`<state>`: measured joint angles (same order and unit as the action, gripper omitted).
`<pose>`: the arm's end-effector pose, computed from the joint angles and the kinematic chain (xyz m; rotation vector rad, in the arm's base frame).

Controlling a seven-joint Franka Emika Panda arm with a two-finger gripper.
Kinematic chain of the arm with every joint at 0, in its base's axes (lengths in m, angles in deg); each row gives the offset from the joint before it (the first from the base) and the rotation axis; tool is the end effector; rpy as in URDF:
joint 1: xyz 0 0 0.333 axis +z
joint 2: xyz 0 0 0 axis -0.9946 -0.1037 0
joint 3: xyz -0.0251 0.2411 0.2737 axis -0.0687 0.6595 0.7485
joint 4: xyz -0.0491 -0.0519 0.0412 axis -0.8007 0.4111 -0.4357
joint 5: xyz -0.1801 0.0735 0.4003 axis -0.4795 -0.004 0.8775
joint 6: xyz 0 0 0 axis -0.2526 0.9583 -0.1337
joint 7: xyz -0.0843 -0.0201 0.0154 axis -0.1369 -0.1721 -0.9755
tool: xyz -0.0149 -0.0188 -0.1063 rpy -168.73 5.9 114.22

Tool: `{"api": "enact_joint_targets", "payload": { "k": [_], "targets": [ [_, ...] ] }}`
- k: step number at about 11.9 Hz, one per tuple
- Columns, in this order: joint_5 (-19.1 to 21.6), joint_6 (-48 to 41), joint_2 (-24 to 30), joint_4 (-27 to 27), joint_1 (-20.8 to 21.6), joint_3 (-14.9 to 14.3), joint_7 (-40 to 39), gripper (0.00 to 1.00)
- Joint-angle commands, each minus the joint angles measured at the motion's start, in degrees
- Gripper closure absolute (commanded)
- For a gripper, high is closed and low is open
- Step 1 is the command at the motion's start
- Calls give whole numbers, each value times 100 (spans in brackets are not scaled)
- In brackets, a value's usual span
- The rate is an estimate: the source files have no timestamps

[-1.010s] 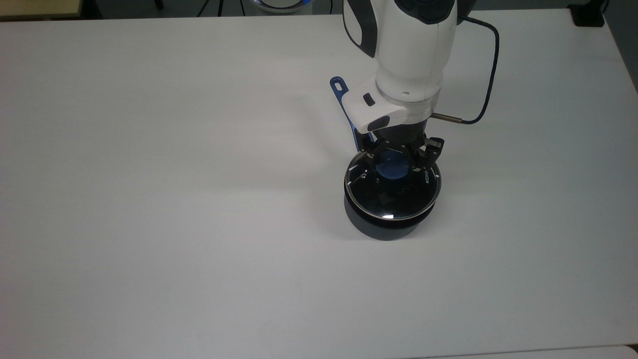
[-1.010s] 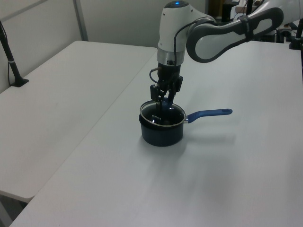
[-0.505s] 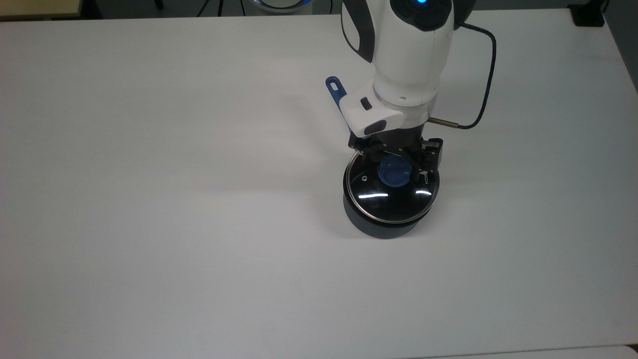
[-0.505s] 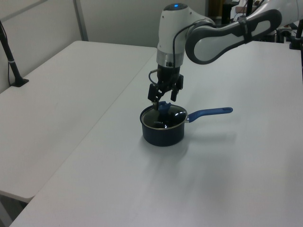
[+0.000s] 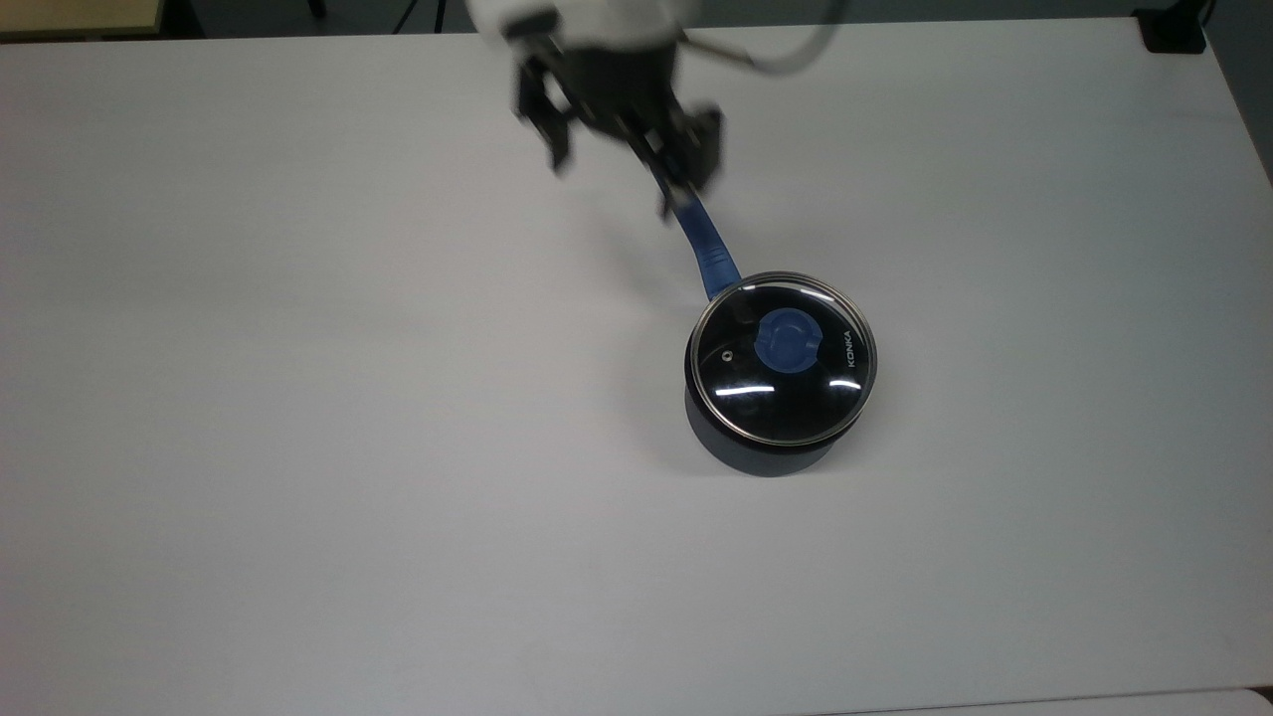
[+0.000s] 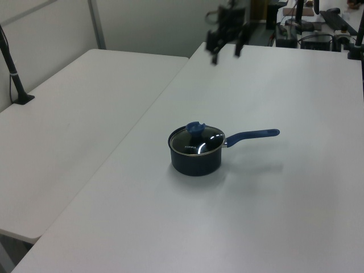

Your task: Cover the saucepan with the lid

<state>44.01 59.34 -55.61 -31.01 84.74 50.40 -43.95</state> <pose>0.6989 0.0989 0.6392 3.0467 -0.7170 0.1735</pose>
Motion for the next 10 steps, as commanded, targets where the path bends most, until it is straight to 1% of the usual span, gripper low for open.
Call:
{"api": "enact_joint_targets", "payload": {
  "k": [1, 2, 3, 4, 5, 6, 7, 10],
  "targets": [
    [368, -481, 1317, -1106, -227, -402, -1115, 0],
    [667, -525, 1546, -1291, -202, -649, -1484, 0],
    [687, -525, 1783, -1545, -184, -808, -1905, 0],
    [696, -525, 1907, -1617, -227, -879, -2510, 0],
    [696, -517, 1908, -1566, -254, -1010, -3046, 0],
    [688, -456, 1900, -1556, -298, -1072, -3322, 0],
    [679, -446, 1882, -1426, -350, -1073, -3524, 0],
    [670, -464, 1864, -1398, -351, -1090, -3684, 0]
  ]
}}
